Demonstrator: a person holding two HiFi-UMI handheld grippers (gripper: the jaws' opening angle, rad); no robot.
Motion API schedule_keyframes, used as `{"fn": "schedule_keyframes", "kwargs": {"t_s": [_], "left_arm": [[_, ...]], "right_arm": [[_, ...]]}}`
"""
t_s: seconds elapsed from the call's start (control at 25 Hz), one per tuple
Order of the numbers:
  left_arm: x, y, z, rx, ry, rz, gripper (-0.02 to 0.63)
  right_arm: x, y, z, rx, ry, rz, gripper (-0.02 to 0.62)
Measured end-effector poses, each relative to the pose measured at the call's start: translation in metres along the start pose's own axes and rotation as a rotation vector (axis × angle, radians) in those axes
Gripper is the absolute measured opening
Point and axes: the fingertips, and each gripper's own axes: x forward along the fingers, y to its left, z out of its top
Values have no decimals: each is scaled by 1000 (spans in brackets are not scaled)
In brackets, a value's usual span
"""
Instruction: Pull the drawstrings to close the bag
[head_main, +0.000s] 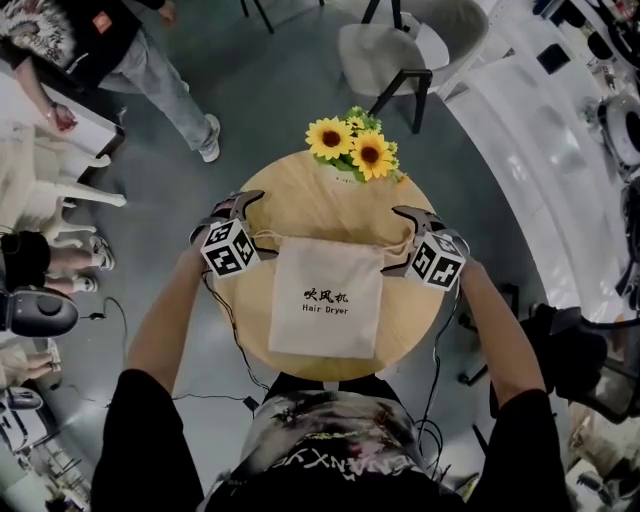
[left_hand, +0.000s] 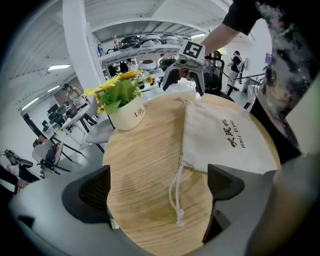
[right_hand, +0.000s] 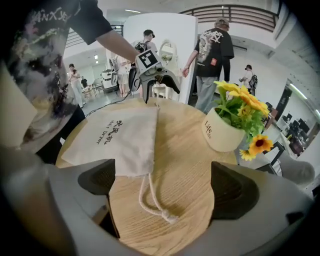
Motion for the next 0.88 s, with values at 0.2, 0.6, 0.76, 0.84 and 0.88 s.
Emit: {"fn": "schedule_keyframes", "kwargs": {"t_s": [0.2,0.6,0.76,0.84,0.88], "left_arm": [[11,-10,-11,49,46,-38,586],[35,-19,-22,113,125,-124,586],[39,-20,-24,111,133,-168,586],[40,-20,-25,95,136,-190,586],[40,-21,-26,87,139,-201,586]], "right_arm": [[13,9,-18,-42,73,44,584],[29,14,-53,-102,206,108,584],[32,13,-58,-92,220,124,584],[33,13,-59,-83,220,133,584],[33,14,-59,-81,218,137,584]]}}
